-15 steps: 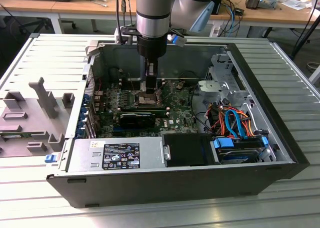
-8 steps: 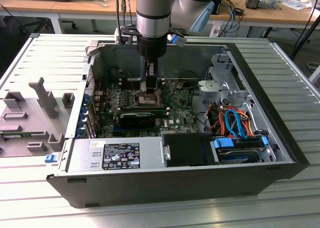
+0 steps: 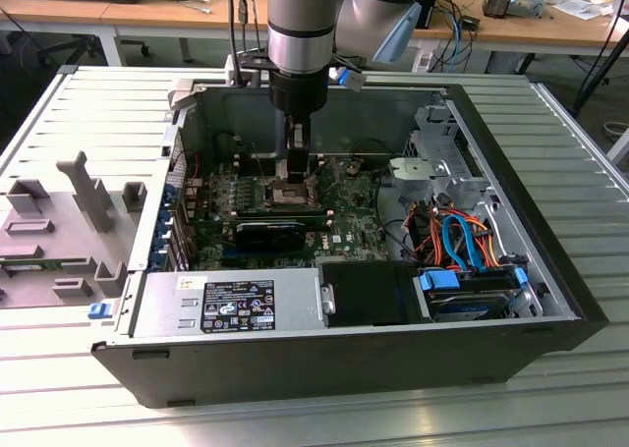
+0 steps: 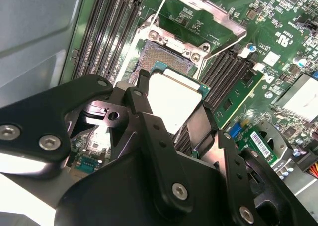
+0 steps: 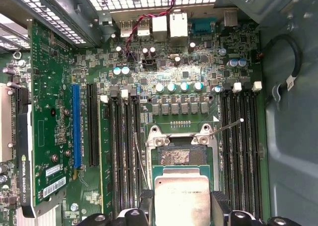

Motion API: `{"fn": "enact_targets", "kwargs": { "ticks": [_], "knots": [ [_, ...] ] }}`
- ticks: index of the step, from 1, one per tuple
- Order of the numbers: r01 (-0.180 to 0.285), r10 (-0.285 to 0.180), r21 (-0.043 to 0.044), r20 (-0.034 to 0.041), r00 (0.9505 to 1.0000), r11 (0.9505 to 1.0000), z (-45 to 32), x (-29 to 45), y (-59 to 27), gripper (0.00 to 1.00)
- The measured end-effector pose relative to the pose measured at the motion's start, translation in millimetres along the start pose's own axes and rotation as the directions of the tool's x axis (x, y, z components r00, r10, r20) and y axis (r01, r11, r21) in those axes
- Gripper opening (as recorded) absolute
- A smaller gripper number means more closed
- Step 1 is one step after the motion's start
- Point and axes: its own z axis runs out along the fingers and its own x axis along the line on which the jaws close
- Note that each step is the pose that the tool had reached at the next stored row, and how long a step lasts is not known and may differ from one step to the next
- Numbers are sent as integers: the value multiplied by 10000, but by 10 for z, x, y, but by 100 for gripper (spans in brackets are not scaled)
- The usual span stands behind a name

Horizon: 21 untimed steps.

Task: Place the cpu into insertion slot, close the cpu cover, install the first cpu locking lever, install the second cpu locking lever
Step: 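Place the cpu into insertion slot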

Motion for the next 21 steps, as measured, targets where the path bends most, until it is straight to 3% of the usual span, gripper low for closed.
{"fn": "enact_targets", "kwargs": {
  "ticks": [21],
  "knots": [
    [229,-229,4,1,9997,9997,0,0,0,54]
  ]
}}
